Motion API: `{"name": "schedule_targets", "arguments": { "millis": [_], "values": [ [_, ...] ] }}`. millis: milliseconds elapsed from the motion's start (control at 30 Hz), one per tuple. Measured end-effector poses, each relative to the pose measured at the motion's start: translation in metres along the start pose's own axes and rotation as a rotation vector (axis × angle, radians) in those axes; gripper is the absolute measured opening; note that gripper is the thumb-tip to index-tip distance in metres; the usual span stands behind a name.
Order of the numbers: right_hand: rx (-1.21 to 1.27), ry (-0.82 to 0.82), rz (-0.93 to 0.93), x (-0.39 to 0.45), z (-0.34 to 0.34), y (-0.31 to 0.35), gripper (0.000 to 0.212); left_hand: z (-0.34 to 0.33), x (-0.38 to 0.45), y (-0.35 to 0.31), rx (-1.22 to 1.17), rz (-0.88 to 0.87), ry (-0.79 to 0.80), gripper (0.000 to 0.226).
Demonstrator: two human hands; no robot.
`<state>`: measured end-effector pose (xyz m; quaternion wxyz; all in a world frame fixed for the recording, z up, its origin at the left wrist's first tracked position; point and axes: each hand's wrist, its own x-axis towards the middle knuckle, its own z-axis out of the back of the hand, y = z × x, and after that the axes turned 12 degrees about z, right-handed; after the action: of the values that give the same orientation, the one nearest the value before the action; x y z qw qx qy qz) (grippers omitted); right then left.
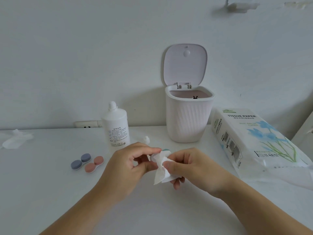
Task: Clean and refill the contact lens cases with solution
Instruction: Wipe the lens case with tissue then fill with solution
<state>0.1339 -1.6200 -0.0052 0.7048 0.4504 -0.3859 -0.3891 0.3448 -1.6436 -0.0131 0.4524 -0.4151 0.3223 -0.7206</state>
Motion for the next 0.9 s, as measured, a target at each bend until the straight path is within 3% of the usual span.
{"name": "schedule_targets", "arguments": {
  "millis": [67,267,533,700,900],
  "values": [
    [0.017,-0.054,0.018,0.001,0.0,0.0,0.031,-0.001,0.0,0.0,-0.055,-0.014,-0.054,0.023],
    [0.078,-0.165,0.079,0.003,-0.002,-0.003,0.038,-0.011,-0.006,0.006,-0.061,-0.047,-0.079,0.031],
    [0.003,-0.077,0.061,-0.001,-0.002,0.0,0.032,0.003,-0.001,0.006,-0.063,-0.076,0.0,0.024],
    [0.014,0.035,0.046,-0.003,-0.002,0.004,0.025,0.005,-0.002,0.007,0.004,-0.101,0.035,0.035],
    [0.007,-0.062,0.089,-0.002,0.001,0.001,0.031,-0.001,-0.003,0.008,-0.061,-0.11,-0.038,0.028]
  ]
}}
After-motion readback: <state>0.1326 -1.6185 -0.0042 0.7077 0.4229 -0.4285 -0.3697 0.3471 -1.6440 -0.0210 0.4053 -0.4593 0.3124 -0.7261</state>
